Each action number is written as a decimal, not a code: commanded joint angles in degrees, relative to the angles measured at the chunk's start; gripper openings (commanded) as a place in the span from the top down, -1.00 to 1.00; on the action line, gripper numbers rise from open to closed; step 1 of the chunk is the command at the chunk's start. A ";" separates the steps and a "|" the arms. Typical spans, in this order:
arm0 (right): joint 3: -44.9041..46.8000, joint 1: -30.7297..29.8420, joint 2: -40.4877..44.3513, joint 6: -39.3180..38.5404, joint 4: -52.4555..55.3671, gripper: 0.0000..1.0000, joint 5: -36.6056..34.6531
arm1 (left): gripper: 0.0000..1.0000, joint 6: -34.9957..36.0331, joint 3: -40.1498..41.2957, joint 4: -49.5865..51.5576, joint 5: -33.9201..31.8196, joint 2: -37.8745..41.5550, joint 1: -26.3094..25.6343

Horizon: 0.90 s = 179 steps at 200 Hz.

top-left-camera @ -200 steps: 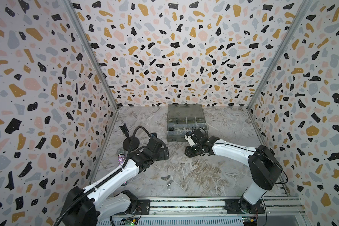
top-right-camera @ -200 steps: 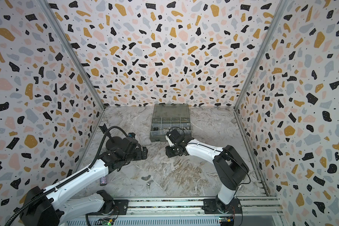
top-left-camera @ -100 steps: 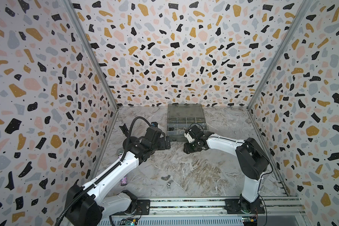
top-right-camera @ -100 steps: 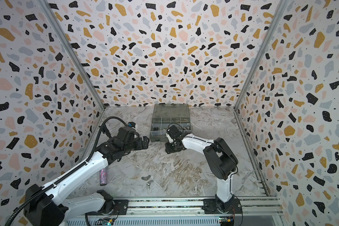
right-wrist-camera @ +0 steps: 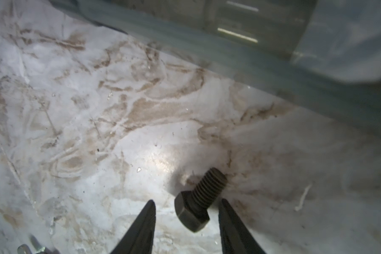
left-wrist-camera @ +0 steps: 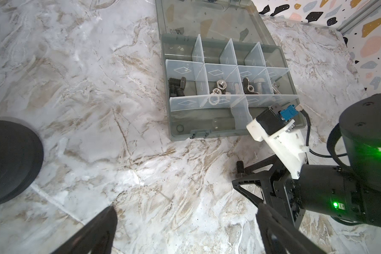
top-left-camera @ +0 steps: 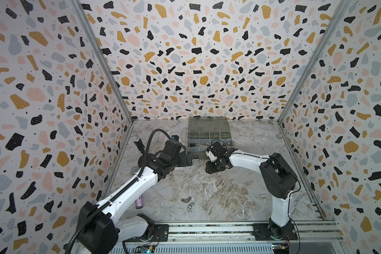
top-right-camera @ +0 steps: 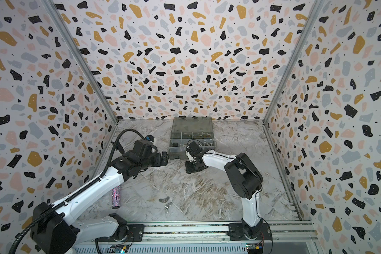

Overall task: Sort the screws and nuts into containers
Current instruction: Pick up the screw from the center of the table.

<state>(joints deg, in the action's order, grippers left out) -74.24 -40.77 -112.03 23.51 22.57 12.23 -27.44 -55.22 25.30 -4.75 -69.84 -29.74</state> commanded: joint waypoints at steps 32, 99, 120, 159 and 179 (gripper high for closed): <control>-3.04 -0.28 -1.44 0.05 2.87 0.17 -0.02 | -0.99 1.86 -0.48 -1.36 1.06 0.59 1.49; -5.74 -2.35 -4.55 -1.93 8.66 0.36 -6.00 | -0.99 2.21 0.55 -2.53 2.20 0.16 2.39; -6.77 -2.90 -5.21 -2.24 9.86 0.43 -7.22 | -0.99 2.35 0.73 -2.80 2.38 0.05 2.66; -7.30 -2.99 -3.33 -2.31 10.95 0.47 -7.23 | -0.99 2.57 0.75 -2.80 2.81 0.06 3.19; -7.59 -2.91 -1.38 -2.34 11.35 0.47 -6.85 | -0.99 2.65 0.41 -2.76 3.07 -0.28 3.28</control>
<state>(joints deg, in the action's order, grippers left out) -80.90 -43.42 -115.87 21.74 28.99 6.15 -26.02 -55.09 24.16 -2.46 -69.87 -26.96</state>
